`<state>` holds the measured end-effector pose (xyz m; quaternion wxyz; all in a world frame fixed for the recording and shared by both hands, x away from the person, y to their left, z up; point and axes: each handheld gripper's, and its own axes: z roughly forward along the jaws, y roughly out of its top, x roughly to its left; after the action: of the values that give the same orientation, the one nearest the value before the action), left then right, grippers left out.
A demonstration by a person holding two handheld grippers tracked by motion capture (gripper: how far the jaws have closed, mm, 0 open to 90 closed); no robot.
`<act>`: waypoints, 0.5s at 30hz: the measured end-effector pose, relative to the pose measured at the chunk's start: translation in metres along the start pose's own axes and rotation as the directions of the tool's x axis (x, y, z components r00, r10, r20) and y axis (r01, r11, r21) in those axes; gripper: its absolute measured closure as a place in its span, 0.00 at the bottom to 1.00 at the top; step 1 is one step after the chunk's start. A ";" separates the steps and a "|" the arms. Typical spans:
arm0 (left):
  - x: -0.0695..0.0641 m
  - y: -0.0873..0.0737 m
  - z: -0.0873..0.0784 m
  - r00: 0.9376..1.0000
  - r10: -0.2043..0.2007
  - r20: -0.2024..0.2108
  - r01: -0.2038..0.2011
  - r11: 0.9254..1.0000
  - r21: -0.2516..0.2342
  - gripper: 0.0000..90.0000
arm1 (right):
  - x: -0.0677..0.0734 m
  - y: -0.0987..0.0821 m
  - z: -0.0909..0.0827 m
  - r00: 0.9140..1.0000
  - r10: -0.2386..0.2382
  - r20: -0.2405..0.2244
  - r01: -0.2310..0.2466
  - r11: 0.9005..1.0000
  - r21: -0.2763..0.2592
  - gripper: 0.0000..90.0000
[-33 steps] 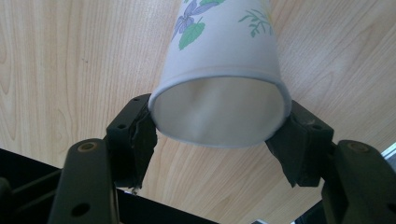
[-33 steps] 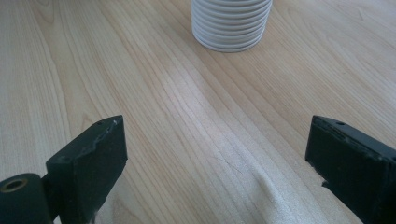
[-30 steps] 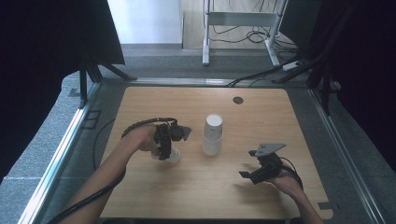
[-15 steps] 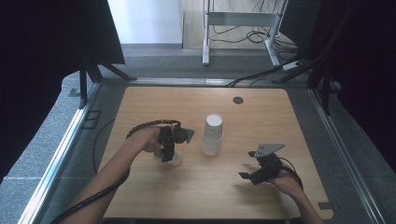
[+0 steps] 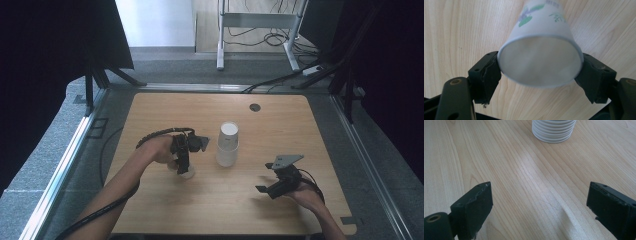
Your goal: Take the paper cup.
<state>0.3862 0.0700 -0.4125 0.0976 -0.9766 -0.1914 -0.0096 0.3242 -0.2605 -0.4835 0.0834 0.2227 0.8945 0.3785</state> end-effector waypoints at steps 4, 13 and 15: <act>0.001 0.001 -0.003 1.000 -0.010 -0.001 0.010 1.000 -0.027 0.20 | 0.000 0.000 0.000 1.000 -0.004 -0.003 0.004 1.000 0.005 0.08; 0.003 0.000 -0.010 0.999 -0.045 0.002 0.045 0.996 -0.082 0.16 | 0.001 0.000 0.000 1.000 -0.006 -0.004 0.006 1.000 0.007 0.08; 0.003 -0.001 -0.012 0.999 -0.047 0.002 0.047 0.995 -0.091 0.15 | 0.001 0.000 0.000 1.000 -0.006 -0.002 0.006 1.000 0.008 0.08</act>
<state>0.3888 0.0693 -0.4006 0.0528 -0.9752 -0.2138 -0.0205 0.3236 -0.2604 -0.4837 0.0826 0.2197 0.8969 0.3749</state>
